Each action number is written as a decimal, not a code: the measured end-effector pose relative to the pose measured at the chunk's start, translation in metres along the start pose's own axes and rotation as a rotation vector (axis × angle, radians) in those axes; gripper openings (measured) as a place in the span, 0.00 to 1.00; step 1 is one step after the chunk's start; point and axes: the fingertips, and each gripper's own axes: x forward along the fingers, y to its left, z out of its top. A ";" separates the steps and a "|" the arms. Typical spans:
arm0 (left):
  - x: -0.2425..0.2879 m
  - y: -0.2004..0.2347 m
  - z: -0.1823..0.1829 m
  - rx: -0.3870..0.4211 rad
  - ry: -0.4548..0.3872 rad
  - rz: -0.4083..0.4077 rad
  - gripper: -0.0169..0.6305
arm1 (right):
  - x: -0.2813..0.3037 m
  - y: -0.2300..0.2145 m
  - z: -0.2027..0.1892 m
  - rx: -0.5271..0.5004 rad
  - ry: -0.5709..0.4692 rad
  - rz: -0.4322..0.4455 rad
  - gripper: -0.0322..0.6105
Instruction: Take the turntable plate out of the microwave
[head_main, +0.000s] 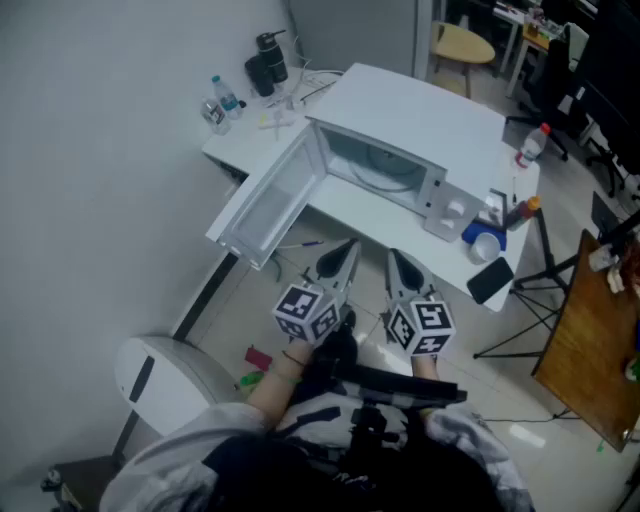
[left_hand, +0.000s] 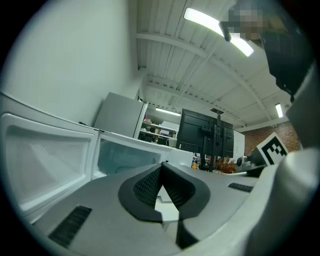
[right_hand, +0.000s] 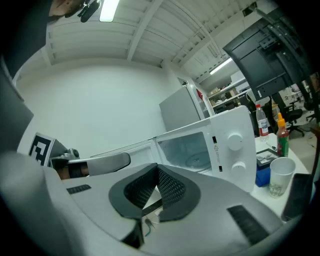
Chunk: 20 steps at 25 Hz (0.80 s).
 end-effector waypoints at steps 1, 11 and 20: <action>0.009 0.009 0.001 0.003 0.005 -0.008 0.03 | 0.012 -0.004 0.000 0.009 0.006 -0.004 0.05; 0.089 0.102 -0.002 -0.014 0.083 -0.084 0.03 | 0.119 -0.044 -0.013 0.149 0.074 -0.073 0.05; 0.140 0.140 -0.030 -0.056 0.171 -0.178 0.03 | 0.167 -0.078 -0.037 0.249 0.124 -0.184 0.18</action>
